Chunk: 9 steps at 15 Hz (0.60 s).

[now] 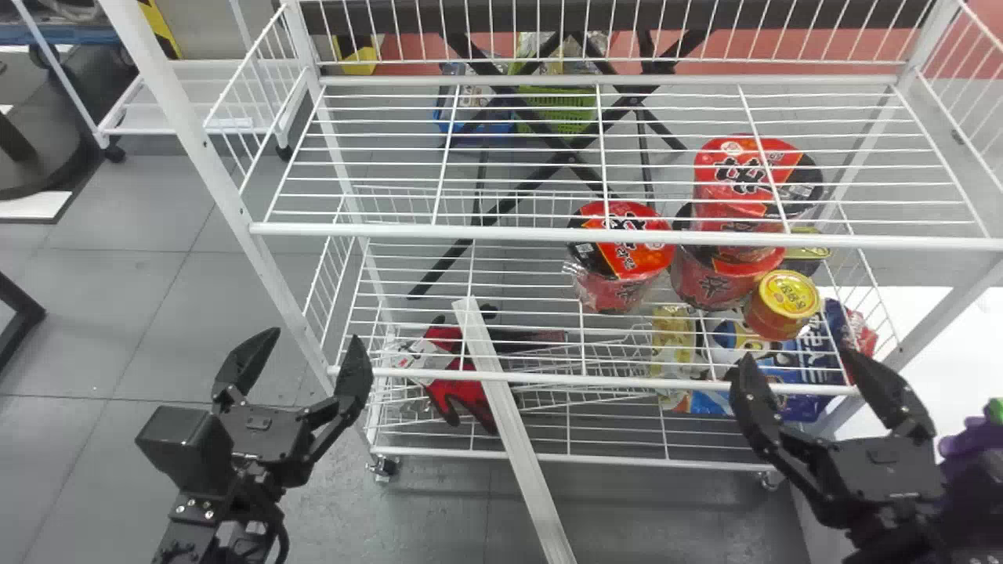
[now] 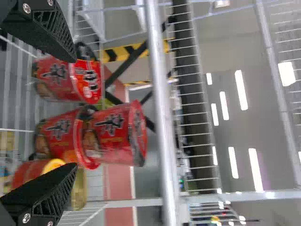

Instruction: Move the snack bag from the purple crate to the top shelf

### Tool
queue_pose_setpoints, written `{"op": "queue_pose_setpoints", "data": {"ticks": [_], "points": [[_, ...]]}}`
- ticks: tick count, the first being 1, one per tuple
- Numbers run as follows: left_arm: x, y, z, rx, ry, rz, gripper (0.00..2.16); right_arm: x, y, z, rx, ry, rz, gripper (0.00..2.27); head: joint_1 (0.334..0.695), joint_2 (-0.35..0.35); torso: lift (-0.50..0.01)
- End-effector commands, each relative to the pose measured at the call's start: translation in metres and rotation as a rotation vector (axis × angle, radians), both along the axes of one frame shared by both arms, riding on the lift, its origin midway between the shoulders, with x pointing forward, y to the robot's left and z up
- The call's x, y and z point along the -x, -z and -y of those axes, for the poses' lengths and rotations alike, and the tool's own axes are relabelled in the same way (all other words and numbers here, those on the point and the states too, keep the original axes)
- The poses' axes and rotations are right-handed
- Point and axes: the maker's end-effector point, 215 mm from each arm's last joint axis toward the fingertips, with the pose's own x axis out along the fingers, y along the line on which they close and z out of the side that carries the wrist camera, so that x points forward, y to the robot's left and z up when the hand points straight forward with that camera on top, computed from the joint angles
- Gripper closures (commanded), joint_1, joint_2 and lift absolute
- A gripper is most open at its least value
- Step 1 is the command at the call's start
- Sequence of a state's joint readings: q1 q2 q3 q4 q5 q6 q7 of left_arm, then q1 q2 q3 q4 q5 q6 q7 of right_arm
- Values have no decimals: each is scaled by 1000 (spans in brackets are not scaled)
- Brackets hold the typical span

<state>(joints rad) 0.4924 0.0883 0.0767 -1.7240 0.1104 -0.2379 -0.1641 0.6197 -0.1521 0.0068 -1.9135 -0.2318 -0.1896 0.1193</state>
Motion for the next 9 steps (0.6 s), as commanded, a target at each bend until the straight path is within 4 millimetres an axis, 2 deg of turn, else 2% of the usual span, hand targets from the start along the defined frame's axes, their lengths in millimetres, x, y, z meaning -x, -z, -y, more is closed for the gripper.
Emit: {"op": "queue_pose_setpoints", "data": {"ticks": [1,7,9], "points": [[0,0,-1,-1,-2,1,134,-2,-5,2,1,12,16,-2,695,48,-454],[-1,1,-2,-2,-4,-1,134,-1,-12,2,9,10,40,-2,695,42,-454],[-1,-2,-3,-6,-6,10,134,10,-23,5,-8,-31,28,-2,695,45,-454]]}}
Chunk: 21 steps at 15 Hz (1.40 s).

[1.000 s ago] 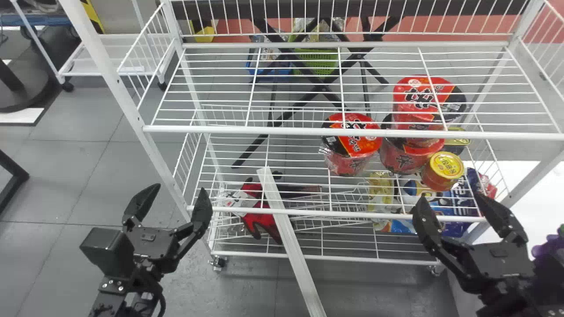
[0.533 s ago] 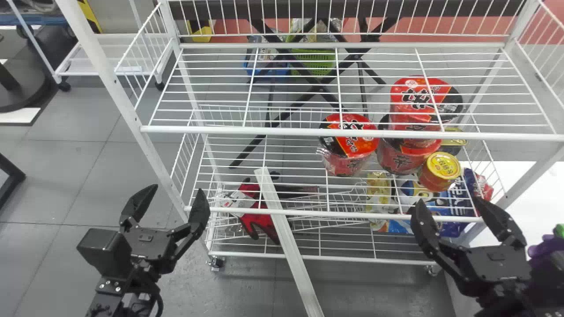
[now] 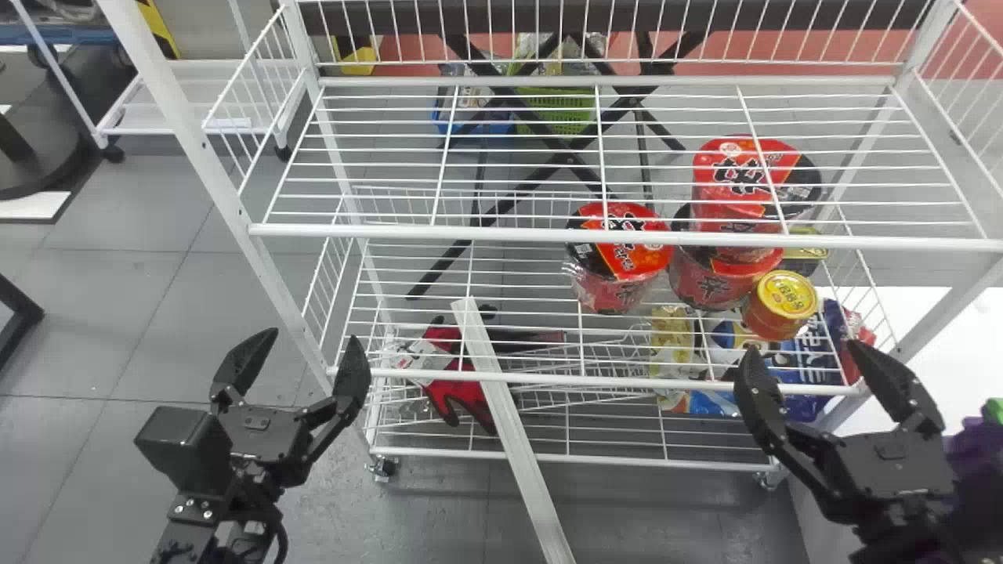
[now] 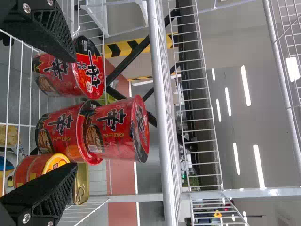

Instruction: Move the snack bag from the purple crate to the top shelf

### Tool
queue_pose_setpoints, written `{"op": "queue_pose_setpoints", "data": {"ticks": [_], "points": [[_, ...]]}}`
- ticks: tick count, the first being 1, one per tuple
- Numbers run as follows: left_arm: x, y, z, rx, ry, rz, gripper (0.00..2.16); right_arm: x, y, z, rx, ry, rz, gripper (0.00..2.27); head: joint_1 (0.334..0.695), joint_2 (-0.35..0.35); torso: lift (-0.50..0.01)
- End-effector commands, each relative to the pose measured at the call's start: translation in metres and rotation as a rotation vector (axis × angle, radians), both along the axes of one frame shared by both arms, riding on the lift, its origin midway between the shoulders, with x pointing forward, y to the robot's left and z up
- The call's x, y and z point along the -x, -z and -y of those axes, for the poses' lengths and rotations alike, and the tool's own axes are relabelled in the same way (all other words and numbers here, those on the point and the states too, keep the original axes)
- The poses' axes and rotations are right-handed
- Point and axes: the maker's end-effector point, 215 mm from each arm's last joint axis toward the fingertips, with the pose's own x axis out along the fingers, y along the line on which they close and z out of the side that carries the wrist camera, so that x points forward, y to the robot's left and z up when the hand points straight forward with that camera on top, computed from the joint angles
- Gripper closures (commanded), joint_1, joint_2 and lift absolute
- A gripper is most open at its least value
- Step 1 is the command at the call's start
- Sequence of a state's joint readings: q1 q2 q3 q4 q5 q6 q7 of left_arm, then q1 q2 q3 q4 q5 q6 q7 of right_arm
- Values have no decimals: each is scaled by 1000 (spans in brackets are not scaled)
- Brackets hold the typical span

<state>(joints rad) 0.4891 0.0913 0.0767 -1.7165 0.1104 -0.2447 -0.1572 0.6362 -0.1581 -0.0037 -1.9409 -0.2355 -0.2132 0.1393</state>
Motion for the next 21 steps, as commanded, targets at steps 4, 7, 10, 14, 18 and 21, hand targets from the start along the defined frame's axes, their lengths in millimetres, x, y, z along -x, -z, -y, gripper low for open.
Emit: {"op": "queue_pose_setpoints", "data": {"ticks": [4,7,10,14,18,21], "points": [[1,-2,-2,-3,0,12,130,31,7,44,-81,-40,-227,-2,695,36,-454],[0,1,-1,-3,5,7,130,63,2,74,-223,-99,-399,-2,695,1,-454],[0,3,0,-2,6,4,130,103,-16,111,-375,-121,-529,-2,695,-58,-454],[-2,4,7,4,17,7,130,161,-46,130,-655,-115,-652,-2,695,-133,-454],[-5,7,6,3,16,3,130,166,-120,248,-634,120,-382,-2,695,-231,-454],[-6,8,12,6,26,3,130,193,-98,317,-632,307,-425,-2,695,-350,-454]]}}
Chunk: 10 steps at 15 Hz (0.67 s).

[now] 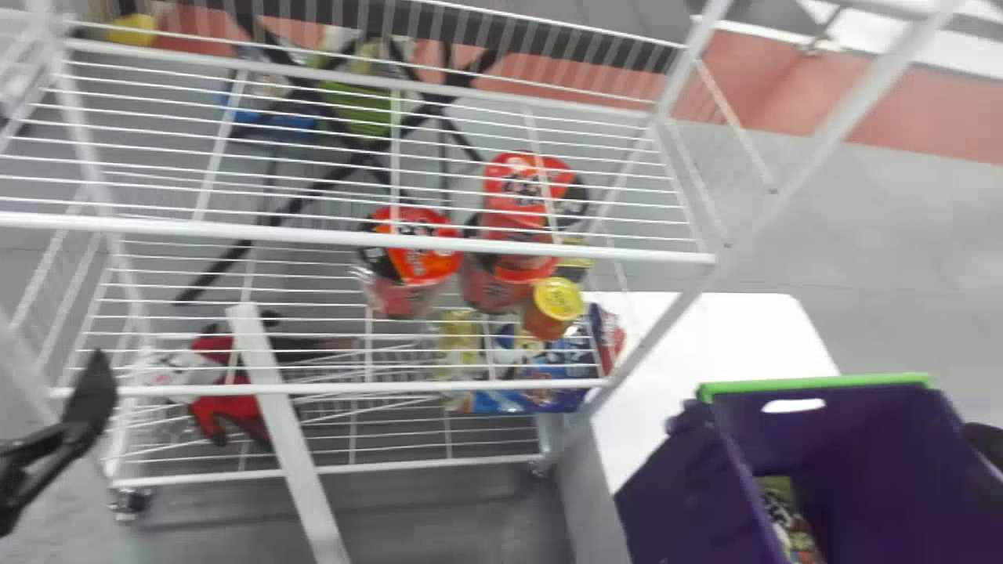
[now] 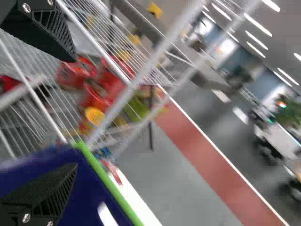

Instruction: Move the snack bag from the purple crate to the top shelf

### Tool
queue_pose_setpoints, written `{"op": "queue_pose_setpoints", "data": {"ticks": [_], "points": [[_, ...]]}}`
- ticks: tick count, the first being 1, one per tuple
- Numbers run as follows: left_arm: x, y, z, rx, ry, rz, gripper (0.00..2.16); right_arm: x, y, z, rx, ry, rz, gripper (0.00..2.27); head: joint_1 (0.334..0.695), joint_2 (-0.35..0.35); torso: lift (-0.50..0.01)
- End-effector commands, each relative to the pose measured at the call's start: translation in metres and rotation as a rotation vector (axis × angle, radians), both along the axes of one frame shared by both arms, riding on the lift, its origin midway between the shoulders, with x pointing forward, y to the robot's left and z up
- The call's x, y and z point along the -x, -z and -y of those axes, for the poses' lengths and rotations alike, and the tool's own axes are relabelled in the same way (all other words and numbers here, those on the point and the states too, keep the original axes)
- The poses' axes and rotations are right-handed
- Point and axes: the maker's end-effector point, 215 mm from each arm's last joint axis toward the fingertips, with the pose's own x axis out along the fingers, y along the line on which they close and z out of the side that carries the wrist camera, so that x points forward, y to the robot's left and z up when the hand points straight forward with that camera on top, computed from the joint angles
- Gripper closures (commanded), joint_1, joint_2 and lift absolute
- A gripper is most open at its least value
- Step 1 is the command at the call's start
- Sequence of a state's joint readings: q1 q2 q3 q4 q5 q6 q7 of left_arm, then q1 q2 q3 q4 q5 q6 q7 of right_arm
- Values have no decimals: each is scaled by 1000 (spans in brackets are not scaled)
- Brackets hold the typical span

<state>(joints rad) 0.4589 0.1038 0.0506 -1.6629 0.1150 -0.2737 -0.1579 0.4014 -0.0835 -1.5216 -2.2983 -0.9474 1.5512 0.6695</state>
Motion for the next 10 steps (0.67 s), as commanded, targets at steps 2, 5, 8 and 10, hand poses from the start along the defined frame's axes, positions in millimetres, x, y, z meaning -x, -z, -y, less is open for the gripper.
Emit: {"op": "queue_pose_setpoints", "data": {"ticks": [2,5,8,10], "points": [[0,2,2,-1,5,-3,130,35,50,67,-27,151,-170,-2,695,-350,-454],[0,4,-2,-6,2,-8,130,70,129,101,-69,233,-427,-2,695,-350,-454],[-1,3,-2,-5,2,-6,134,101,194,112,-72,262,-667,-2,695,-350,-454],[0,5,-2,-5,1,-9,130,117,226,120,-73,246,-811,-2,695,-350,-454]]}}
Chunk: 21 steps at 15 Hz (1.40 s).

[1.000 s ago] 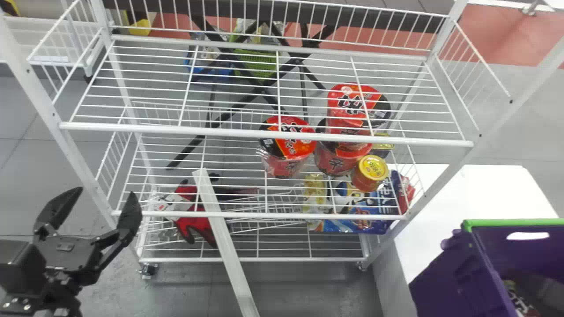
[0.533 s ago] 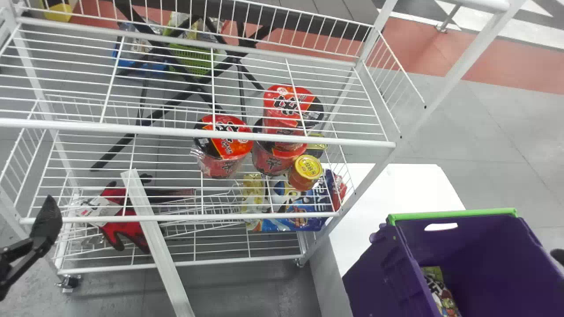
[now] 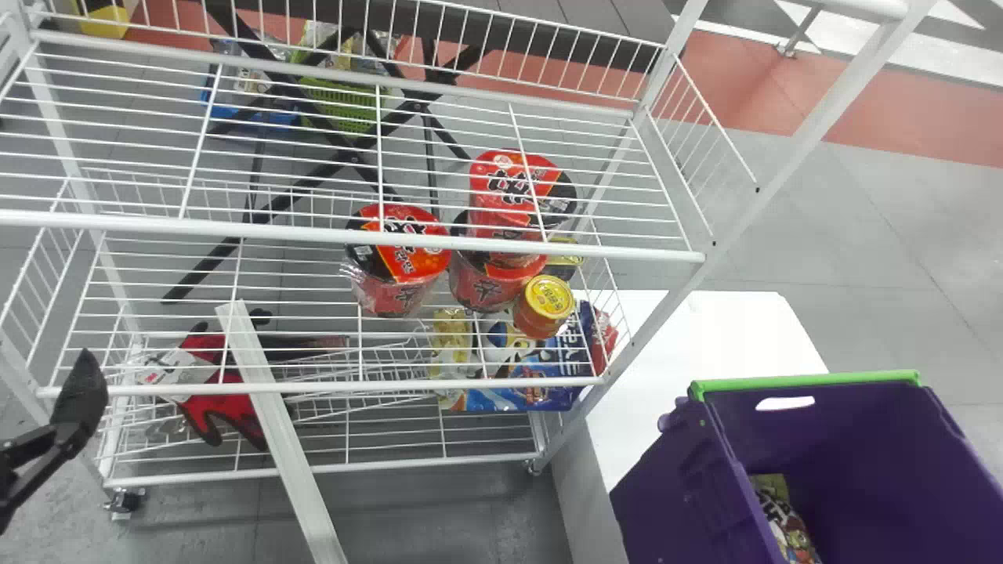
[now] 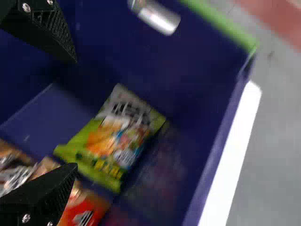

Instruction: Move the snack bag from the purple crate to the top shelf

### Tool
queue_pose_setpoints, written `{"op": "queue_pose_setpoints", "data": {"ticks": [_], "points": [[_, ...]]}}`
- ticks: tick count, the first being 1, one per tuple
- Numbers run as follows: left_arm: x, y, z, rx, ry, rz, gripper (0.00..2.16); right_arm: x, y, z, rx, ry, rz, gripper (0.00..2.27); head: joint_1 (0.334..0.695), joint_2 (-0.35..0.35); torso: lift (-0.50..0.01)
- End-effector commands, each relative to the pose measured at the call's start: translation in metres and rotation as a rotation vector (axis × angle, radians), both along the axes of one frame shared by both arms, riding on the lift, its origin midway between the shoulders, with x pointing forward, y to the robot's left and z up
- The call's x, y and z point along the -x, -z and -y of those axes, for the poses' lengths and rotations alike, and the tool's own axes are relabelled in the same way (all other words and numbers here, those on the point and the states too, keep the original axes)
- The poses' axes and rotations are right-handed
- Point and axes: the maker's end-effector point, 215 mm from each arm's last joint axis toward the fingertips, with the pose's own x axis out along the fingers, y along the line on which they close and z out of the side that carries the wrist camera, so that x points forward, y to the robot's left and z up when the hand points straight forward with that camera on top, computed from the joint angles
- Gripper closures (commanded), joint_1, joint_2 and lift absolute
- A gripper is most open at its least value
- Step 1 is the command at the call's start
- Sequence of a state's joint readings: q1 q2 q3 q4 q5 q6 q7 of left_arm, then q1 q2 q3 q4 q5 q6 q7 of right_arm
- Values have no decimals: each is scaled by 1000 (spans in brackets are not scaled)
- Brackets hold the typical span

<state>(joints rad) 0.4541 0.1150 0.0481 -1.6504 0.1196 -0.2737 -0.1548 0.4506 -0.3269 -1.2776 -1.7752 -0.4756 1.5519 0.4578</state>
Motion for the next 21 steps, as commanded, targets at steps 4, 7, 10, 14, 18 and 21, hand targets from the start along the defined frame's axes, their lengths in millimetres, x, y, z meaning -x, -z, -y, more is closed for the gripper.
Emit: {"op": "queue_pose_setpoints", "data": {"ticks": [4,7,10,14,18,21], "points": [[-1,0,-3,-5,-2,0,130,24,62,21,45,-75,-286,-2,695,-350,-454],[-1,0,-5,-6,-2,-2,130,33,90,23,103,-140,-422,-2,695,-350,-454],[-1,-1,-7,-8,-4,1,130,36,114,11,116,-209,-469,-2,695,-350,-454],[0,0,-10,-8,-5,-2,130,46,148,-17,127,-292,-515,-2,695,-350,-454],[0,-3,-13,-6,-11,7,134,63,169,-31,168,-369,-555,-2,695,-350,-454],[0,-3,-14,-3,-14,7,130,68,185,-28,249,-444,-580,-2,695,-350,-454]]}}
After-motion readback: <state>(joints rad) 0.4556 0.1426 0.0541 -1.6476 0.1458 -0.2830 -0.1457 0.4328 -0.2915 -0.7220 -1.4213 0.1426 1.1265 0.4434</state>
